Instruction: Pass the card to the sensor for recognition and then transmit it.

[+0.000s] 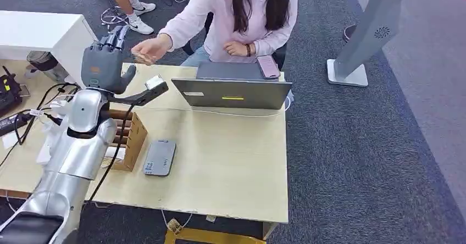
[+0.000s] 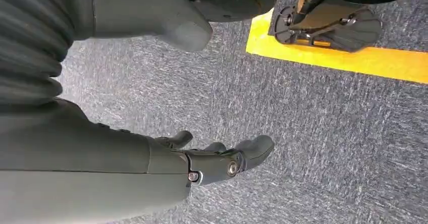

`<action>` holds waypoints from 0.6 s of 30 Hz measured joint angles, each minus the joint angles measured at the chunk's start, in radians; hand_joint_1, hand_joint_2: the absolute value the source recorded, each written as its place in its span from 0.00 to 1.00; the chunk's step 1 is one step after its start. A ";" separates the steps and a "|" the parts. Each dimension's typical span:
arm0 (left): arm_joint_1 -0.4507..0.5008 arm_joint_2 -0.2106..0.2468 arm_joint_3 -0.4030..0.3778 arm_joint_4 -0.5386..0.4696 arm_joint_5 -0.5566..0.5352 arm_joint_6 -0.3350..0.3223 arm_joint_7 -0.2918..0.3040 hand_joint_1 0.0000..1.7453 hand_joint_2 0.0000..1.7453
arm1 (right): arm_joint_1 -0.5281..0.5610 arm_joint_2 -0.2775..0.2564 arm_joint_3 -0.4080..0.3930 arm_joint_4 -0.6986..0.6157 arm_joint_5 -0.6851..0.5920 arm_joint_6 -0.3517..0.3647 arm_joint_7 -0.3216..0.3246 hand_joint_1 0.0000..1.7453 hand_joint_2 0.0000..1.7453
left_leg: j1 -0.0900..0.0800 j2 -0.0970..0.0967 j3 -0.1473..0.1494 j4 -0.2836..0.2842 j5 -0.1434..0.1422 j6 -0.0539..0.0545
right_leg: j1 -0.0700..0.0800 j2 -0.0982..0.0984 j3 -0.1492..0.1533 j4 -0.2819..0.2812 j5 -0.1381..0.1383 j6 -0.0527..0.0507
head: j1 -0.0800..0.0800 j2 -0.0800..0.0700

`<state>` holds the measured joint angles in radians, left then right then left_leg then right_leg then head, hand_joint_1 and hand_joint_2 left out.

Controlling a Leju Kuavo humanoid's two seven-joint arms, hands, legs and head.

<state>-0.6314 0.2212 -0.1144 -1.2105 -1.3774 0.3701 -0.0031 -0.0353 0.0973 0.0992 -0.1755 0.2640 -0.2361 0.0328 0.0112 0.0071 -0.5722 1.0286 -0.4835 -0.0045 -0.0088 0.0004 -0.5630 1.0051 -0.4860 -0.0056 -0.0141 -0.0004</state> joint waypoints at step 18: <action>0.673 -0.035 0.006 -0.572 0.152 0.061 -0.082 0.00 1.00 | 0.017 0.011 -0.100 0.000 -0.089 -0.047 -0.013 0.00 1.00 | 0.000 0.002 -0.001 -0.001 -0.003 0.000 | 0.000 0.002 -0.001 0.000 -0.002 0.001 | 0.000 0.000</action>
<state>0.0420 0.1861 -0.1080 -1.7826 -1.2257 0.4311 -0.0851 -0.0184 0.1083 -0.0004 -0.1755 0.1747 -0.2834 0.0194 0.0112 0.0091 -0.5727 1.0279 -0.4865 -0.0046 -0.0090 0.0024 -0.5639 1.0046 -0.4880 -0.0047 -0.0137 -0.0004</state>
